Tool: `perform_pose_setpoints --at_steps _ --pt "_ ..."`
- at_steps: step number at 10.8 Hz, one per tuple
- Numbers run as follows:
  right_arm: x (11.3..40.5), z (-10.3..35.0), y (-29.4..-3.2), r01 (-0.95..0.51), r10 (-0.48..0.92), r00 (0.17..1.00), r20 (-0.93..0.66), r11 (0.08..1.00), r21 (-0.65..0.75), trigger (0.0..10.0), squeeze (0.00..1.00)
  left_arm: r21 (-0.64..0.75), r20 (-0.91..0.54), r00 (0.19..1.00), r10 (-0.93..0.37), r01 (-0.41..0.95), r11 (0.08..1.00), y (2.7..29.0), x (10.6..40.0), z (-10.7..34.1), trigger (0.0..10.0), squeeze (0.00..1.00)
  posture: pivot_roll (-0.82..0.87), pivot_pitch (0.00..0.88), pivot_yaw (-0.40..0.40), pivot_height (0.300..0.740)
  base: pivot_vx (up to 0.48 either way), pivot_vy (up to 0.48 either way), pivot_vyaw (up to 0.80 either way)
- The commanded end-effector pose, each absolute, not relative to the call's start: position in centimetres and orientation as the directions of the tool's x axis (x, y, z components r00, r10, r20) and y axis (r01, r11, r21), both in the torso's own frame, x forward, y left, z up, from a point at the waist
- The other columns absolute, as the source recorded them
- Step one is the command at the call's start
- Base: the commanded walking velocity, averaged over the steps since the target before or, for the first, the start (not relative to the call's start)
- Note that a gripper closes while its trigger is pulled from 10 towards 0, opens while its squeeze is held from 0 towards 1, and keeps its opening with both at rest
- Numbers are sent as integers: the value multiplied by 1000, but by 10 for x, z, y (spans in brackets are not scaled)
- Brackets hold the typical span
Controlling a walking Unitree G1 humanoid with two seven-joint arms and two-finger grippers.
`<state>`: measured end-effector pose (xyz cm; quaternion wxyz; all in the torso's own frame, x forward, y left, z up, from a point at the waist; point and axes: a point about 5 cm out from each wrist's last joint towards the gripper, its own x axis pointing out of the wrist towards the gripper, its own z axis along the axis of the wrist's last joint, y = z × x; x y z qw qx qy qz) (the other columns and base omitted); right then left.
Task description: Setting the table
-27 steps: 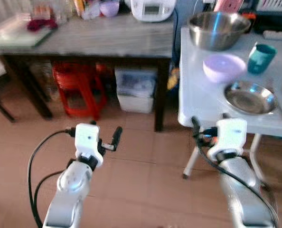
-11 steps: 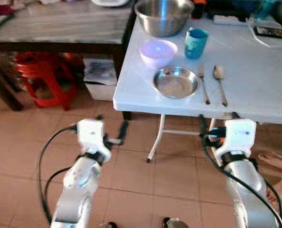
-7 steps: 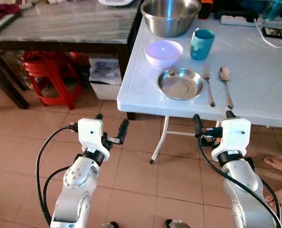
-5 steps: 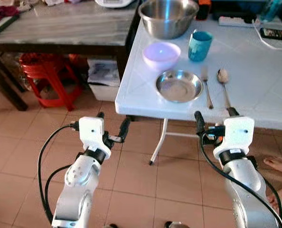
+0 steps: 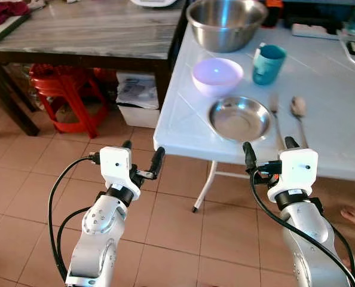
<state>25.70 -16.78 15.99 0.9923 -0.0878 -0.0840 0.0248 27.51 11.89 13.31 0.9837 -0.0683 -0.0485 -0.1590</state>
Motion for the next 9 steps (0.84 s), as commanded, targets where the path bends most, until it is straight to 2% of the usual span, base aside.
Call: perform_pose_setpoints --at_steps 1,4,6,7,9 --pt "255 169 -163 -52 89 976 199 982 -183 10000 0 -110 109 944 -313 324 939 119 273 131 10000 0 -139 171 71 740 319 0 0" --pt "254 169 -163 -45 85 977 197 979 -200 10000 0 -109 100 941 -324 334 936 118 272 129 10000 0 -139 174 68 740 316 0 0" --pt "254 167 -163 -47 85 979 187 979 -199 10000 0 -107 95 941 -326 335 936 118 271 128 10000 0 -140 172 65 740 307 0 -597" --pt "254 167 -163 -51 88 979 184 979 -198 10000 0 -105 92 940 -330 338 935 118 271 128 10000 0 -140 171 65 740 307 0 0" --pt "255 165 -162 -53 89 980 180 980 -192 10000 0 -100 83 938 -335 343 934 118 271 126 10000 0 -139 169 68 740 283 0 -484"
